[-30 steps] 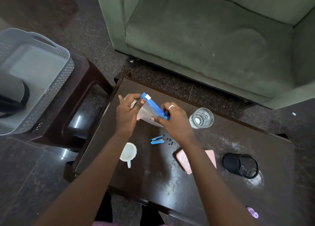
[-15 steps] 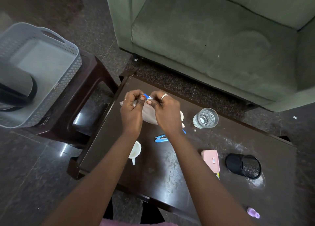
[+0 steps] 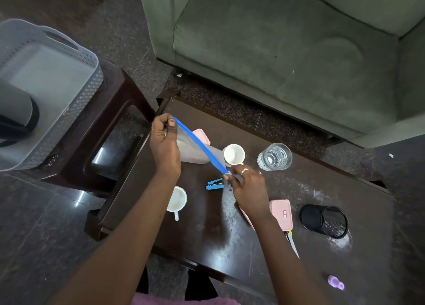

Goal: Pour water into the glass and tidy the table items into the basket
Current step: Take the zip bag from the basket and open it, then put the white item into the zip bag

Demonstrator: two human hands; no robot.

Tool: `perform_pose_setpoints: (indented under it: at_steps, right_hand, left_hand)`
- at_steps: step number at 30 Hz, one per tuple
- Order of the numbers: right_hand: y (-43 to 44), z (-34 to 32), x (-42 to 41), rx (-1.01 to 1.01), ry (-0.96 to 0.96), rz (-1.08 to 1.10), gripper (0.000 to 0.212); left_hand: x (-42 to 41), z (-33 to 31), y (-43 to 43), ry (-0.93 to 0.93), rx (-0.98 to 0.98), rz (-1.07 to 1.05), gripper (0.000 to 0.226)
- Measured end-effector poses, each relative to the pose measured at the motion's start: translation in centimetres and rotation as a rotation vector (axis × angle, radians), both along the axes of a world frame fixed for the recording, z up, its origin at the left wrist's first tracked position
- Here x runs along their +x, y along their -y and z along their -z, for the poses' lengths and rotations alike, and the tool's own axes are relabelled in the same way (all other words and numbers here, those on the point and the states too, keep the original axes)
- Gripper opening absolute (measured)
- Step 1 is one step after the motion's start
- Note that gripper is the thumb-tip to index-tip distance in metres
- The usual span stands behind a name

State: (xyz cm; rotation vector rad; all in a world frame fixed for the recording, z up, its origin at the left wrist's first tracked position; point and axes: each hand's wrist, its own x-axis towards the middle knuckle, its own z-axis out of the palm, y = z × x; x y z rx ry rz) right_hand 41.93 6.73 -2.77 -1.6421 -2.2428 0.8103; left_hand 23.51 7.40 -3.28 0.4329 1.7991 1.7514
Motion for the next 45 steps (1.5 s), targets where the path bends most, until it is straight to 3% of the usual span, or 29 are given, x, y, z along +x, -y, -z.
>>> perform_pose_setpoints:
  at_steps: [3, 6, 7, 10, 12, 15, 18, 20, 22, 25, 28, 32, 37, 38, 42, 45]
  right_hand:
    - [-0.5, -0.6, -1.2, -0.099, -0.079, -0.009, 0.02]
    - [-1.2, -1.2, -2.8, -0.149, -0.179, 0.022, 0.017]
    - [-1.4, -1.4, -3.1, -0.168, -0.214, 0.054, 0.016]
    - [-1.7, -1.3, -3.6, -0.282, -0.342, 0.175, 0.015]
    - [-1.7, -1.2, -3.7, -0.327, -0.379, 0.256, 0.014]
    - [-1.2, -0.8, -3.5, -0.265, -0.308, 0.342, 0.014]
    - [-0.7, -0.4, -2.8, -0.191, -0.214, 0.488, 0.013]
    - [-0.3, -0.3, -2.6, -0.153, -0.08, 0.493, 0.025]
    - [0.1, -0.4, -2.5, -0.12, -0.109, 0.407, 0.032]
    - [0.4, -0.8, -2.5, -0.123, -0.172, 0.049, 0.027]
    - [-0.3, -0.7, -2.6, -0.215, 0.191, -0.287, 0.024]
    - [-2.1, -1.2, -3.4, -0.361, 0.263, -0.198, 0.026]
    - [-3.9, -0.4, -4.1, -0.504, 0.545, -0.173, 0.027]
    - [-4.3, 0.0, -4.4, -0.513, 0.517, -0.116, 0.029]
    - [-4.8, 1.4, -6.2, -0.638, 0.097, 0.355, 0.024]
    - [-4.9, 2.4, -7.5, -0.776, -0.027, 0.583, 0.027]
  left_hand:
    - [-0.1, 0.2, -0.2, -0.042, -0.022, 0.106, 0.012]
    - [0.2, -0.1, -0.5, -0.14, -0.042, 0.151, 0.009]
    - [0.3, -0.3, -0.6, -0.141, -0.03, 0.13, 0.016]
    - [0.7, -0.2, -0.8, -0.14, -0.16, 0.119, 0.075]
    - [1.7, 0.1, -0.5, -0.159, -0.302, 0.228, 0.088]
    - [3.2, 0.6, 0.3, -0.184, -0.425, 0.417, 0.05]
    - [3.9, 0.9, 0.9, -0.282, -0.466, 0.37, 0.029]
    - [4.2, 0.4, 1.2, -0.359, -0.441, 0.314, 0.028]
    - [4.5, 0.1, 1.3, -0.447, -0.417, 0.337, 0.028]
    - [5.3, -0.7, 1.3, -0.529, -0.372, 0.422, 0.031]
    - [5.7, -1.3, 1.3, -0.551, -0.336, 0.458, 0.033]
    - [6.0, -1.7, 1.7, -0.592, -0.303, 0.513, 0.031]
    - [4.4, -1.4, 1.7, -0.6, -0.289, 0.43, 0.031]
    - [4.1, -1.3, 1.6, -0.612, -0.292, 0.44, 0.032]
    - [3.7, -1.2, 1.5, -0.615, -0.308, 0.497, 0.032]
    - [3.5, -0.9, 1.1, -0.619, -0.329, 0.547, 0.031]
